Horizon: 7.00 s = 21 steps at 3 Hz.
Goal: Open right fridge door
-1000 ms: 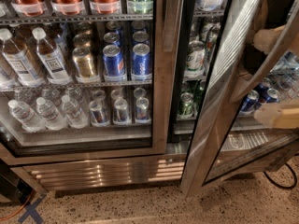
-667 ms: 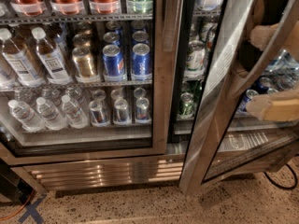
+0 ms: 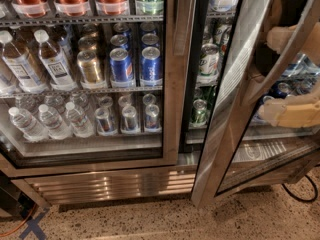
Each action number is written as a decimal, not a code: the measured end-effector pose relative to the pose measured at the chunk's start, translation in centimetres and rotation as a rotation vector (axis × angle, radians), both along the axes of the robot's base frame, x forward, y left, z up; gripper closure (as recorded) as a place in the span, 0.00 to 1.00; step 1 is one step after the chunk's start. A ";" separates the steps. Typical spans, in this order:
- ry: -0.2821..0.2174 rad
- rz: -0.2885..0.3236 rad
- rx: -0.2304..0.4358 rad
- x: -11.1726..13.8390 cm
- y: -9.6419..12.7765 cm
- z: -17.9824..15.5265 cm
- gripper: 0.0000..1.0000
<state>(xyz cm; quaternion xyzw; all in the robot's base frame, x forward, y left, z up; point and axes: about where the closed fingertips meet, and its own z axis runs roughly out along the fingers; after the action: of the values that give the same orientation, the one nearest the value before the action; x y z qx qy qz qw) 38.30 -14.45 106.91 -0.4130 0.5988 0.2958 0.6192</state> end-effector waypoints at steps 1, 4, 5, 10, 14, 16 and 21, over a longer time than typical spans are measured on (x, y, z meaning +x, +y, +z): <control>-0.021 -0.009 0.000 -0.1 -0.1 0.6 0.00; -0.024 -0.018 -0.005 -0.5 -0.1 0.6 0.00; -0.023 -0.018 0.001 -0.7 -0.2 0.6 0.00; -0.028 -0.041 -0.007 -1.9 -0.8 0.4 0.41; -0.028 -0.041 -0.007 -1.9 -0.8 0.4 0.82; -0.028 -0.041 -0.007 -1.9 -0.8 0.4 0.36; -0.095 -0.196 -0.078 -5.4 -2.7 3.2 0.00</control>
Offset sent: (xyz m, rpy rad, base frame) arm -0.0353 -0.1080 0.0933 -0.0197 -0.1393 -0.1689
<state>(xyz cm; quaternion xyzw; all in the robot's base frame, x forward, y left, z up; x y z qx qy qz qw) 32.95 -17.15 110.12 -0.3898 0.6175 0.1903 0.6562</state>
